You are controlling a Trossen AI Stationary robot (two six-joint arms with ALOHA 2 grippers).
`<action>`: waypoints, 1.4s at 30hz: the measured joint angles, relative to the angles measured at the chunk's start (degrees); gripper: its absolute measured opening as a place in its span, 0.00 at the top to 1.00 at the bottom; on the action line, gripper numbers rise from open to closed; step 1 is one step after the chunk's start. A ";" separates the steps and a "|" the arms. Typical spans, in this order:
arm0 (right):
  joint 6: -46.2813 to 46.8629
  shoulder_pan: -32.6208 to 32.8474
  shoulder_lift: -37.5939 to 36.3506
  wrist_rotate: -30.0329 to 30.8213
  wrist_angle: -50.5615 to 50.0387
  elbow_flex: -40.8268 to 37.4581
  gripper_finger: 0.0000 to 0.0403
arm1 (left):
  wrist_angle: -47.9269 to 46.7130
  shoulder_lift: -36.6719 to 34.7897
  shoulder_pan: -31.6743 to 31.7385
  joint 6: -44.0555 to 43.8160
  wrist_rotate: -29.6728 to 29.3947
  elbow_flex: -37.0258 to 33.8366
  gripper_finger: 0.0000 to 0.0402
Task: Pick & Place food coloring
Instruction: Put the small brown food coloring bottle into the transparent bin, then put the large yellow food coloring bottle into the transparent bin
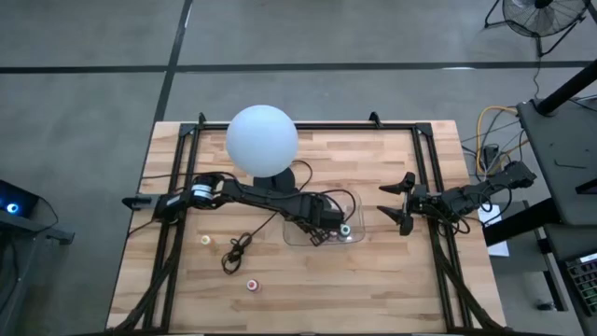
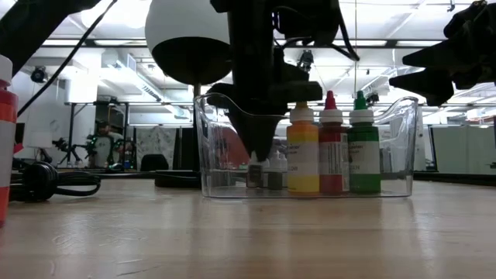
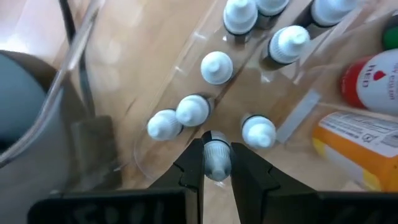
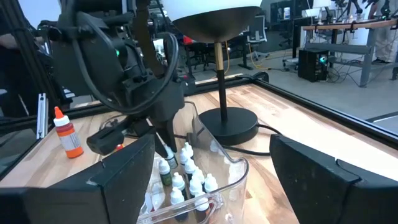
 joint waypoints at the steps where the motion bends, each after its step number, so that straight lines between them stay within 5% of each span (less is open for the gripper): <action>1: 0.00 0.00 0.00 0.00 0.00 0.00 0.23 | 0.68 -0.06 -0.05 0.03 0.03 -0.38 0.92; 42: 0.00 0.07 0.00 -0.02 0.00 -0.02 0.23 | 0.09 -2.88 -0.04 1.19 -0.11 -0.66 0.83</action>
